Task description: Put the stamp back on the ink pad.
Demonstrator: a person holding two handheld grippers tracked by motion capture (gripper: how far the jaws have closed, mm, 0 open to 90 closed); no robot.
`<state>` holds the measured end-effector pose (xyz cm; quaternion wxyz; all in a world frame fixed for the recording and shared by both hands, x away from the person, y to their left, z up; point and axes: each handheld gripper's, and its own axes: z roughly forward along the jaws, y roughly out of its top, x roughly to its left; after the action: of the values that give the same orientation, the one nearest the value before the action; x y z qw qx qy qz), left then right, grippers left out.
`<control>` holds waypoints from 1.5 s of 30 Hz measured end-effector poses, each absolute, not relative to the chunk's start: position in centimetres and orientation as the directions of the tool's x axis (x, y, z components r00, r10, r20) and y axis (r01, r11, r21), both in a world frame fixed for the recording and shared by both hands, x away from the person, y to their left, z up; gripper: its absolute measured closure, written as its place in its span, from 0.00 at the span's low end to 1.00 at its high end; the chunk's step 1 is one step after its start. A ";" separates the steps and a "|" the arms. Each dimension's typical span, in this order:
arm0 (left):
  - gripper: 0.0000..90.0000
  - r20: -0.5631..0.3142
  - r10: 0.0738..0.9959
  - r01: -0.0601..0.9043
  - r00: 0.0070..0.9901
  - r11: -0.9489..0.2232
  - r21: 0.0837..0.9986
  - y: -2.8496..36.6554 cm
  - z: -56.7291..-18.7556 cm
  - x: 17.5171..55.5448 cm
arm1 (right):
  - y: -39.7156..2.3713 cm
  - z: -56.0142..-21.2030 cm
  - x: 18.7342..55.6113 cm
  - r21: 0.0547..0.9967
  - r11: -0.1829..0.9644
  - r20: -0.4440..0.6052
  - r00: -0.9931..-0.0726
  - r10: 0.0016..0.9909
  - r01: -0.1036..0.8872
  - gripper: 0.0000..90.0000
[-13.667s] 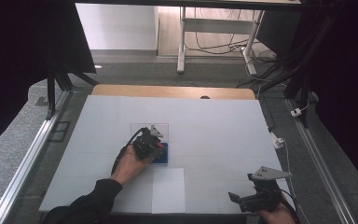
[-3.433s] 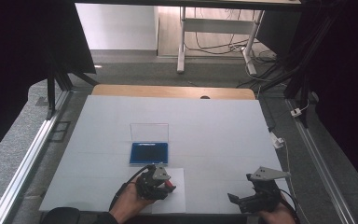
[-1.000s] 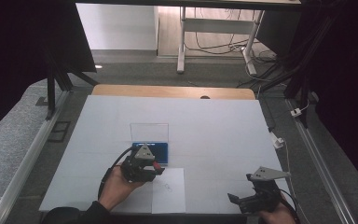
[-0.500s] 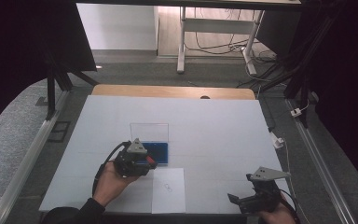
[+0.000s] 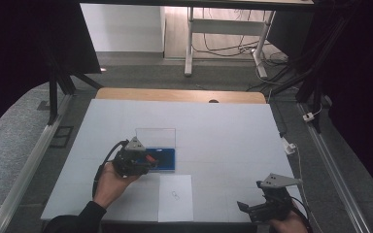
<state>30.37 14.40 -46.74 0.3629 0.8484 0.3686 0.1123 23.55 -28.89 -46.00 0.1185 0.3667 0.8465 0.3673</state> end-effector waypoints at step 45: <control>0.59 -0.008 0.744 0.564 0.668 -0.499 0.658 12.8 -50.3 34.3 | -28.8 -46.1 23.6 0.698 0.470 0.069 -0.704 0.707 0.540 0.00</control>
<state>34.31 12.80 -50.32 0.3225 0.8544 0.3828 0.1397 23.64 -28.83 -46.05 0.1155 0.3669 0.8494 0.3612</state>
